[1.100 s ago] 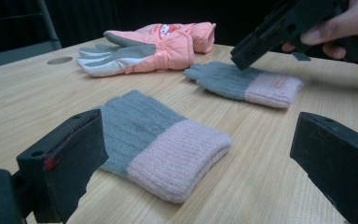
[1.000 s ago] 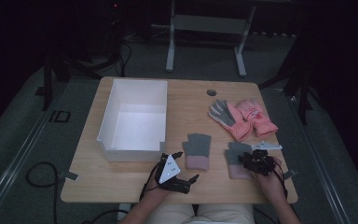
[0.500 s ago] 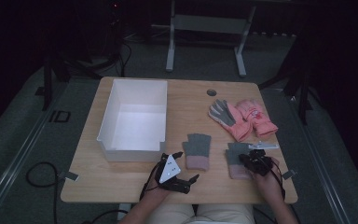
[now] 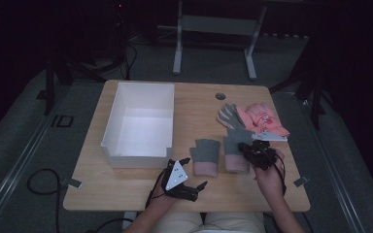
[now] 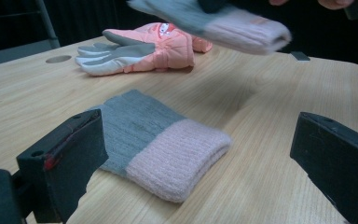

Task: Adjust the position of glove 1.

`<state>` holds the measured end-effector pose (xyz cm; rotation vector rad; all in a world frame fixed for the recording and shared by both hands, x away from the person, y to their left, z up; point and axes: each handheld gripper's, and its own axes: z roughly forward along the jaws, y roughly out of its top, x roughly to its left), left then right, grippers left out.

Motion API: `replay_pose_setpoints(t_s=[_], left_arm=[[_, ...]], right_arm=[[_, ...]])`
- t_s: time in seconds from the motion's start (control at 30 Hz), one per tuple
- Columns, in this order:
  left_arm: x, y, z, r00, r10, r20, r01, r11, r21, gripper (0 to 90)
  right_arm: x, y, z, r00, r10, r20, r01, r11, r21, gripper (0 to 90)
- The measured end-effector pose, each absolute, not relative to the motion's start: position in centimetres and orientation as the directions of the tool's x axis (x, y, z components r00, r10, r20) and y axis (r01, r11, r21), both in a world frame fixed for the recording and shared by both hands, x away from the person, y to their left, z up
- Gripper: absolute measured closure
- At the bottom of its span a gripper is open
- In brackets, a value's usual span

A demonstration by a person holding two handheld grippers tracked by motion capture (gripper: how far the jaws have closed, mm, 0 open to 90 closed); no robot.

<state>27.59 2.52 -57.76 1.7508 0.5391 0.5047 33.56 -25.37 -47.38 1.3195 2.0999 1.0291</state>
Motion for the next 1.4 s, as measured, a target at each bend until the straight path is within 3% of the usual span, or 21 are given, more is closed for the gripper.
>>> replay_pose_setpoints(t_s=[0.27,0.6,0.97,1.4], left_arm=[[27.5,2.5,-57.8,0.804,0.592,0.058,0.089,-0.216,0.972,2.9],[27.5,2.4,-57.8,0.808,0.586,0.070,0.078,-0.224,0.971,2.9],[27.5,2.4,-57.8,0.811,0.581,0.072,0.079,-0.230,0.970,2.9],[27.4,2.1,-57.7,0.817,0.568,0.095,0.068,-0.259,0.964,3.0]], right_arm=[[35.0,-21.2,-47.7,-0.461,0.887,0.029,0.563,0.267,0.782,85.7],[35.9,-17.1,-50.7,-0.488,0.871,0.062,0.605,0.286,0.743,85.5],[36.3,-16.4,-53.4,-0.483,0.874,0.049,0.646,0.317,0.694,84.3],[36.9,-17.0,-54.0,-0.574,0.817,0.058,0.638,0.401,0.657,82.1]])
